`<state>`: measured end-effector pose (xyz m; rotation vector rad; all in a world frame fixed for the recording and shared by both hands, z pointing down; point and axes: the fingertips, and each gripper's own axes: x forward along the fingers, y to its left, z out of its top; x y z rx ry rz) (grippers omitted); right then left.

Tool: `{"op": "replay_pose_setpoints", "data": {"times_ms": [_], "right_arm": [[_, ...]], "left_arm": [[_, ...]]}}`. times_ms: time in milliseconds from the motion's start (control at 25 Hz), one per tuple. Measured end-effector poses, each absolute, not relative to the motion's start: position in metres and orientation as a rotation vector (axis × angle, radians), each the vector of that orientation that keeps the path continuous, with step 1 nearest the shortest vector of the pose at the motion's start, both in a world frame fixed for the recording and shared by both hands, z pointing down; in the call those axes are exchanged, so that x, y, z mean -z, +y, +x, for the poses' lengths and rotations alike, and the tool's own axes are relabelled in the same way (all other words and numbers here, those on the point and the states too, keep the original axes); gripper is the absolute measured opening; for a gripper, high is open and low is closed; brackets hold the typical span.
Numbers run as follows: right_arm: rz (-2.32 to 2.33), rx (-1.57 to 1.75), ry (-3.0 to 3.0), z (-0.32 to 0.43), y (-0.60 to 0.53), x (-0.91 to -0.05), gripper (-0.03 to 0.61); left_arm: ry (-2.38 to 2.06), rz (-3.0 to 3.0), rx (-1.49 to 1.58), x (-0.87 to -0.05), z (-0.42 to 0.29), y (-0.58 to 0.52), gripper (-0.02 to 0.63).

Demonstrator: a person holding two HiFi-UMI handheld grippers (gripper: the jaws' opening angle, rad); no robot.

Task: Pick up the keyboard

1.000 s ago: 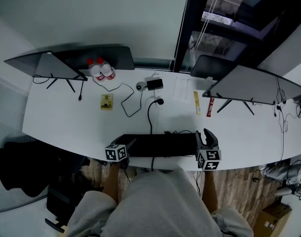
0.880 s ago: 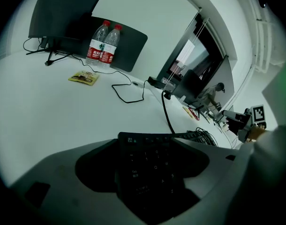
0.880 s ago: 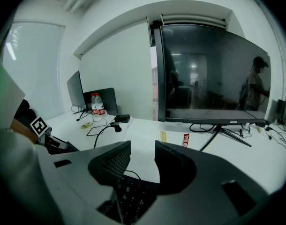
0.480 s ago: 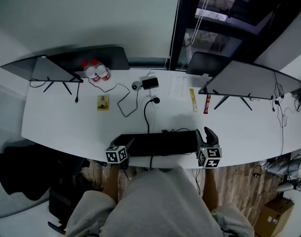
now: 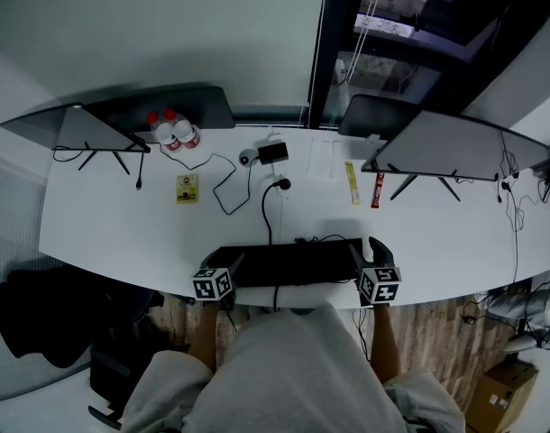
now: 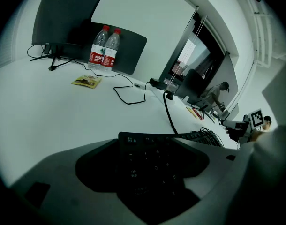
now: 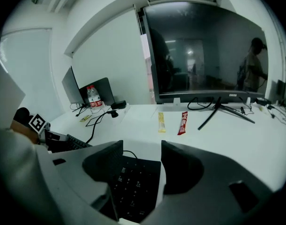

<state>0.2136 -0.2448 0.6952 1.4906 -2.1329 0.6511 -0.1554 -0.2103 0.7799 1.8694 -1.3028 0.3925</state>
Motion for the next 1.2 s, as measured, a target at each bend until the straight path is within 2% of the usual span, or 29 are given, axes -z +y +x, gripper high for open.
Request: {"op": "replay_pose_setpoints", "data": {"times_ms": [160, 400, 1200], "right_arm": [[1.440, -0.730, -2.121, 0.212, -0.244, -0.715, 0.318], [1.376, -0.814, -2.109, 0.209, -0.243, -0.738, 0.391], [1.278, -0.933, -2.078, 0.199, -0.236, -0.773, 0.396]], "left_arm": [[-1.308, 1.863, -0.386, -0.779, -0.155, -0.211, 0.316], [-1.313, 1.860, -0.382, -0.780, -0.156, -0.211, 0.316], [-1.326, 1.850, -0.375, -0.780, -0.156, -0.212, 0.316]]}}
